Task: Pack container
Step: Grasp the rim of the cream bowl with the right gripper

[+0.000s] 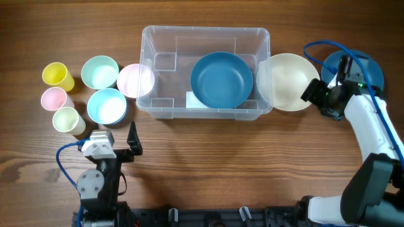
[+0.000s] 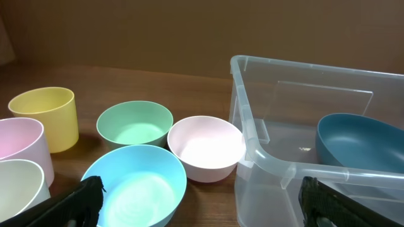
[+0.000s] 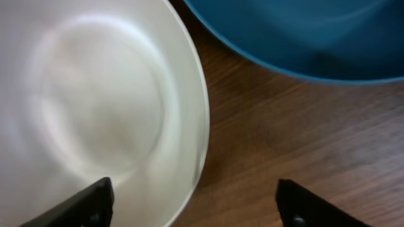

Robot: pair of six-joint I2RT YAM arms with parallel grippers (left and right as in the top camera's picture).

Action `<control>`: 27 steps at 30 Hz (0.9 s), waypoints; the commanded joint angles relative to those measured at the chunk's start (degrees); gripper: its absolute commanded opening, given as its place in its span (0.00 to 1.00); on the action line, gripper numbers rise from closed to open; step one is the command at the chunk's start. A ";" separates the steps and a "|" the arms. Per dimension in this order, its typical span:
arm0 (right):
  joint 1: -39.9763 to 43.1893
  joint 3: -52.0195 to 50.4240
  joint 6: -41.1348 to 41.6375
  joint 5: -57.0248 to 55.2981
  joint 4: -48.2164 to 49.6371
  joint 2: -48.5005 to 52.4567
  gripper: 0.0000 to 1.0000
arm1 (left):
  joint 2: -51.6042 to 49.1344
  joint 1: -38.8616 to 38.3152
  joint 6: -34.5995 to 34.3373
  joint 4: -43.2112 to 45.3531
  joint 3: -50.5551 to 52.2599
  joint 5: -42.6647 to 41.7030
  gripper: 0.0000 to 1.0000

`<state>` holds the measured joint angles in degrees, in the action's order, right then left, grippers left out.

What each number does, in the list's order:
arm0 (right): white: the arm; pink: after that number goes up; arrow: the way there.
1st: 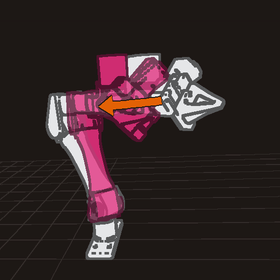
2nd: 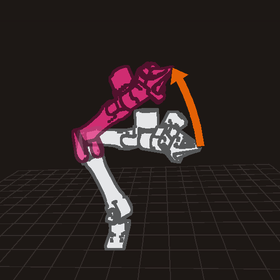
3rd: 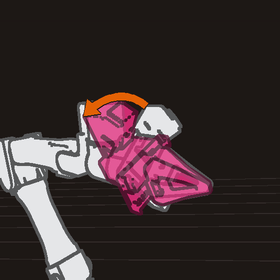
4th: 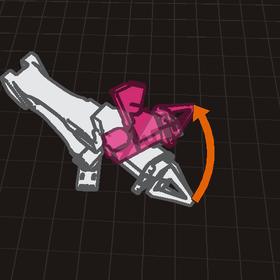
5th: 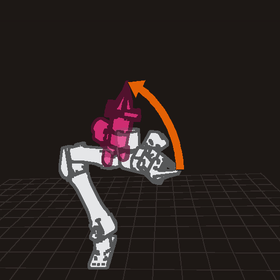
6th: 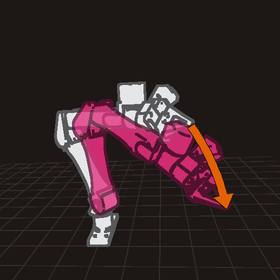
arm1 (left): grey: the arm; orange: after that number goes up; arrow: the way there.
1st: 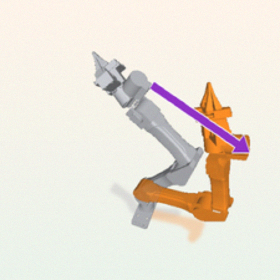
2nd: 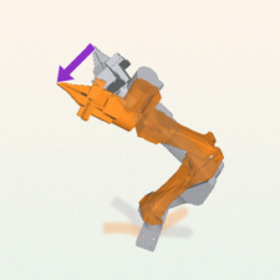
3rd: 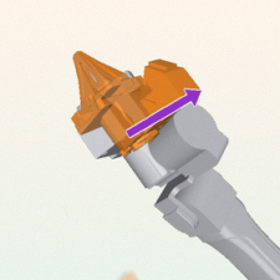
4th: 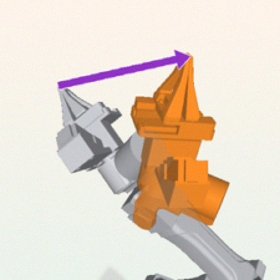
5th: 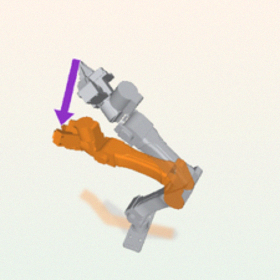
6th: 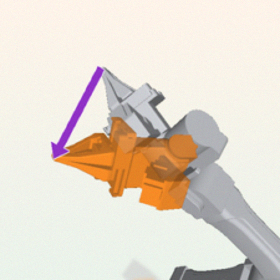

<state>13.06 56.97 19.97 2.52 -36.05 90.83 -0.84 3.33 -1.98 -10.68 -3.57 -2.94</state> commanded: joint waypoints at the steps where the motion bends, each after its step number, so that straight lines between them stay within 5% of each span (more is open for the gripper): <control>1: 0.00 -4.50 2.69 2.12 4.31 0.74 0.85 | 0.35 -0.28 0.92 0.20 0.44 -0.68 1.00; 8: -0.02 -6.62 2.69 2.29 7.21 0.74 0.69 | 0.35 -0.28 0.92 0.20 0.44 -0.68 1.00; 12: -0.02 -6.64 2.05 2.32 6.51 0.74 0.40 | 0.35 -0.28 0.92 0.20 0.44 -0.68 1.00; 19: -0.02 -6.86 1.01 2.29 5.81 0.74 0.21 | 0.35 -0.28 0.92 0.20 0.44 -0.68 1.00; 22: -0.02 -6.84 0.98 2.27 5.70 0.74 0.04 | 0.35 -0.28 0.92 0.20 0.44 -0.68 1.00; 27: -0.02 -6.69 -1.86 2.49 4.57 -0.39 0.04 | 0.35 -0.28 0.92 0.20 0.44 -0.68 1.00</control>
<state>13.28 50.59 20.60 4.10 -30.55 90.98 -0.84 3.33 -1.98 -10.68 -3.57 -2.96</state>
